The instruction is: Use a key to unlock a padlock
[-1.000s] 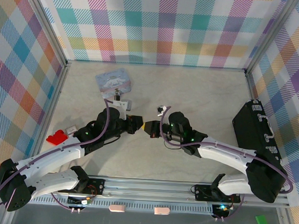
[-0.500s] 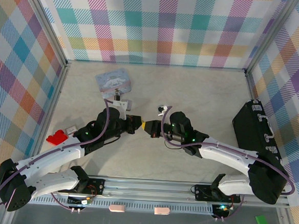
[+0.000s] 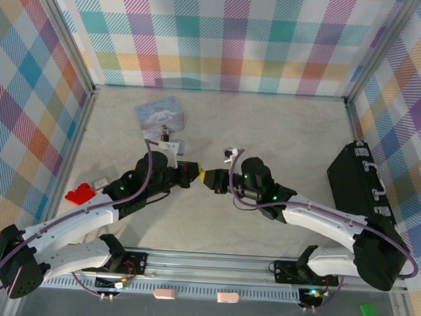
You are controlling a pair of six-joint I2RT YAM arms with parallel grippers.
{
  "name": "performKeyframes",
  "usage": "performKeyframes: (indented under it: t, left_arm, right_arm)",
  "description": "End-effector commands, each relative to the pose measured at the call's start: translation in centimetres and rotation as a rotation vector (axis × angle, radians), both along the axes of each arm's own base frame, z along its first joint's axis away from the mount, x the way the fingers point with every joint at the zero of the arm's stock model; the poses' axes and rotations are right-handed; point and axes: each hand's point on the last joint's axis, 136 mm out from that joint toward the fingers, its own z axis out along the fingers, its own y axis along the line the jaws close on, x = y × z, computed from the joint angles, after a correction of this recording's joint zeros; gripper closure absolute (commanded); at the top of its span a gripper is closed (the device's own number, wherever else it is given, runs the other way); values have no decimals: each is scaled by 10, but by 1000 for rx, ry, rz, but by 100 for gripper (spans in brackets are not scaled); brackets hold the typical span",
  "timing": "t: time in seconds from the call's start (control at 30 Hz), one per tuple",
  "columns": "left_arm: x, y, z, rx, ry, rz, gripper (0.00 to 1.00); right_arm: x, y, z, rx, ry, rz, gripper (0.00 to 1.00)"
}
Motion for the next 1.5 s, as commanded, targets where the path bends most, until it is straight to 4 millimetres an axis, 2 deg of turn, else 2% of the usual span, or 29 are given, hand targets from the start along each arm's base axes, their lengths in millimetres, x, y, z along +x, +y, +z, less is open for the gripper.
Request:
performKeyframes:
  t: [0.0, 0.1, 0.3, 0.33, 0.5, 0.7, 1.03, 1.3, 1.47]
  left_arm:
    - [1, 7, 17, -83, -55, 50, 100]
    - [3, 17, 22, -165, -72, 94, 100]
    - [-2, 17, 46, -284, -109, 69, 100]
    - [-2, 15, 50, -307, -112, 57, 100]
    - [-2, 7, 63, -408, -95, 15, 100]
    - [4, 3, 69, -465, -81, -11, 100]
    - [8, -3, 71, -493, -66, -38, 100]
    - [9, -8, 71, -511, -45, -56, 100]
    - [8, -7, 75, -522, -47, -55, 100]
  right_arm:
    - [-1, -3, 37, 114, -45, 83, 69]
    - [14, -13, 55, 177, -45, 102, 61]
    - [24, -11, 63, 268, -25, 136, 52]
    - [24, -11, 69, 310, -43, 149, 51]
    - [24, -12, 77, 392, -70, 182, 47]
    - [17, -16, 80, 388, -132, 192, 44]
    - [13, -15, 81, 402, -141, 222, 50]
    - [9, -14, 89, 425, -137, 251, 58]
    - [10, -14, 82, 406, -122, 244, 61]
